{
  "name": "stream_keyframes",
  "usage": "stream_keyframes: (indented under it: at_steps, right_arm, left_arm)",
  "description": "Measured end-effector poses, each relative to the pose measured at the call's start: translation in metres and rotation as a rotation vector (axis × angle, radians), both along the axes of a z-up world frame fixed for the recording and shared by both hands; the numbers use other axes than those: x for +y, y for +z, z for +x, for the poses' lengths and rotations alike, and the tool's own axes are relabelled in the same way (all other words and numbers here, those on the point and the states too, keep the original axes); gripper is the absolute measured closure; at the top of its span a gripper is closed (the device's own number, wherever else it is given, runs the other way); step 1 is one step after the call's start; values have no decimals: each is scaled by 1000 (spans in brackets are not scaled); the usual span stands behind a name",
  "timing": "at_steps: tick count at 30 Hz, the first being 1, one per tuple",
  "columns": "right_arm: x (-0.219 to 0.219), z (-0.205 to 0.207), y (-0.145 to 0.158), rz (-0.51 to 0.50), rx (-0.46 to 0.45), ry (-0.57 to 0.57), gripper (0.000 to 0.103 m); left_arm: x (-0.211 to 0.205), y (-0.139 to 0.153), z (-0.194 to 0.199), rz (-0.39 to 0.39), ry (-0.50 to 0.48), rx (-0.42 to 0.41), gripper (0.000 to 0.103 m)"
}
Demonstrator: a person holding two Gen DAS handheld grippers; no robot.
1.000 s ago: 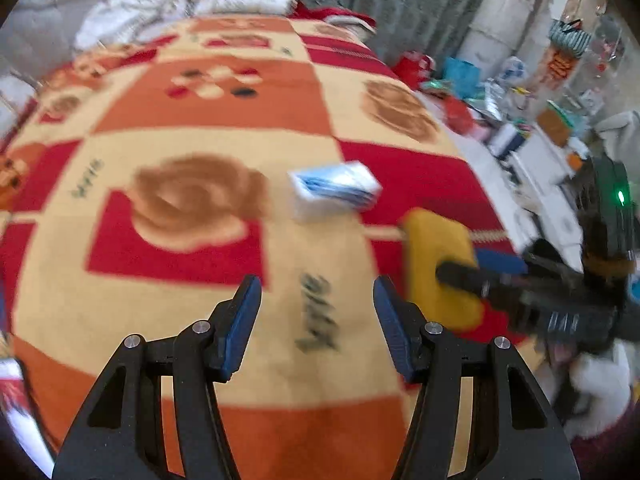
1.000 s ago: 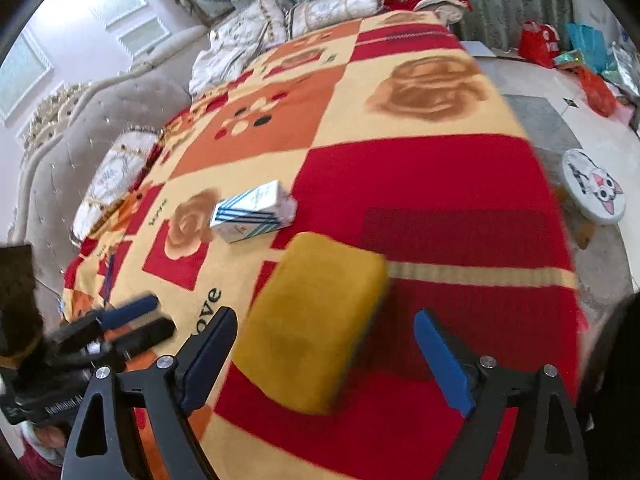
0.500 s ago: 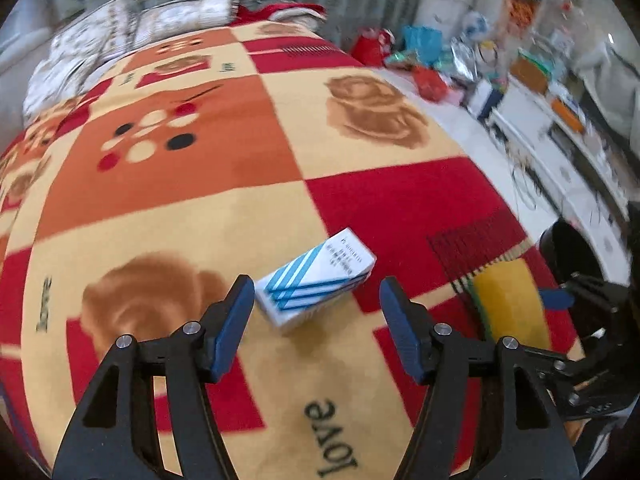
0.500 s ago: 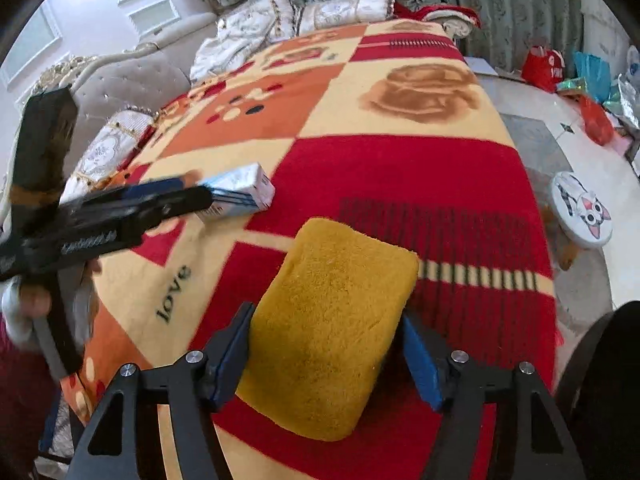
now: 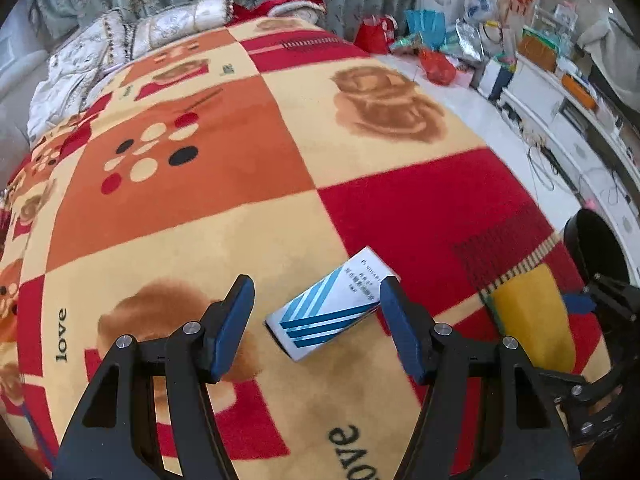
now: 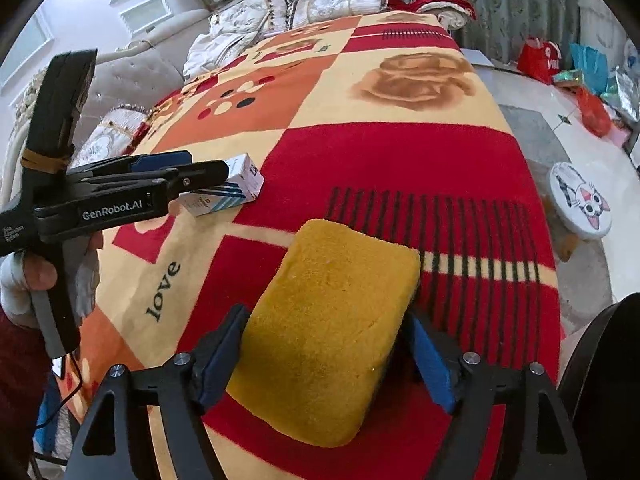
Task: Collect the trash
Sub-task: 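Grasp the yellow sponge with the right gripper while the left approaches the white-blue box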
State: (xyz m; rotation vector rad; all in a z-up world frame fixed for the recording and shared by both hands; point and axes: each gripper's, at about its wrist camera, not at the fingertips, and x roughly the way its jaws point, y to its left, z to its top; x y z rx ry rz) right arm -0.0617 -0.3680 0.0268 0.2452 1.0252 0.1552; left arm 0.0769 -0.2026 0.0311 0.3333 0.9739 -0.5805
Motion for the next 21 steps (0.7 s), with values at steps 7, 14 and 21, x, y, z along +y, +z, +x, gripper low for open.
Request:
stream_keyframes:
  at_steps: [7, 14, 21]
  right_arm:
    - [9, 2, 0, -37, 7, 16, 20]
    - [8, 0, -3, -48, -26, 29, 23]
    - [3, -13, 9, -34, -84, 40, 40]
  left_arm:
    - [-11, -7, -9, 25, -58, 17, 39]
    - [-8, -15, -5, 37, -17, 33, 53]
    - [3, -8, -22, -56, 98, 58, 71]
